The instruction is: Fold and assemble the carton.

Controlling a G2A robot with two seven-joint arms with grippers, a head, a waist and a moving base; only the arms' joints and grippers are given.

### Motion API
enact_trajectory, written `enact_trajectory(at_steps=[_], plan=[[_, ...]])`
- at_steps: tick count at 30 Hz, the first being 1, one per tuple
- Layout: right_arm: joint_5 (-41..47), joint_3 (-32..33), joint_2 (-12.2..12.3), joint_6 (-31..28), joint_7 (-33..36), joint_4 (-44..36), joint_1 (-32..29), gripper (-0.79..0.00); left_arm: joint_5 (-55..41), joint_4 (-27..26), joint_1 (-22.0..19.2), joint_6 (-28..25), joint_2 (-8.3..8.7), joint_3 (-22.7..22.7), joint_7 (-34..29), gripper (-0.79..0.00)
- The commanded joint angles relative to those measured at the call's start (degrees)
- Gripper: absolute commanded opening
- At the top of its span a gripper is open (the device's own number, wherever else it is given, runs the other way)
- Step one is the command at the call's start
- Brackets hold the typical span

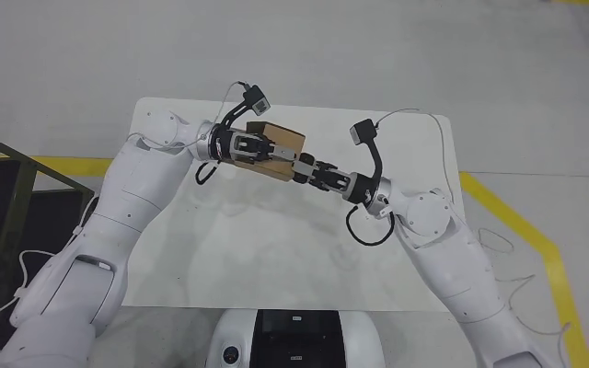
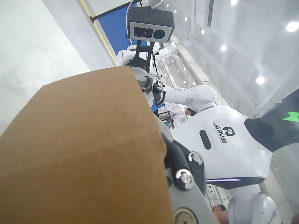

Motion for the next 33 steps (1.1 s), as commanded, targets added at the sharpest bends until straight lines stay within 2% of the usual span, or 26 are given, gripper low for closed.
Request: enact_trajectory(at_steps=[1,11,12,13,14,15,33], plan=[[0.4,0.0,0.0,0.0,0.1,0.0,-0.1,-0.785,0.0,0.0,0.1,0.1,-0.03,-0.1,-0.1,-0.785],[1.9,0.2,0.0,0.5,0.7,0.4,-0.1,-0.785,1.8,0.2,0.2,0.5,0.14,-0.8,-0.5,-0.776],[1.8,0.2,0.0,0.5,0.7,0.4,0.0,-0.785,1.9,0.2,0.2,0.5,0.17,-0.9,-0.5,-0.566],[1.7,0.2,-0.1,0.5,0.7,0.4,0.0,-0.785,2.0,0.2,0.3,0.5,0.22,-1.0,-0.5,-0.419],[1.7,0.2,-0.1,0.6,0.7,0.5,0.1,-0.785,2.0,0.1,0.4,0.4,0.26,-1.2,-0.4,-0.157],[1.7,0.2,-0.1,0.7,0.6,0.6,0.1,-0.785,2.0,0.0,0.5,0.4,0.3,-1.4,-0.4,0.0],[0.7,-0.8,-0.4,1.6,-0.1,4.6,0.5,-0.785,1.1,1.7,1.7,0.0,0.39,-2.8,0.0,0.0]])
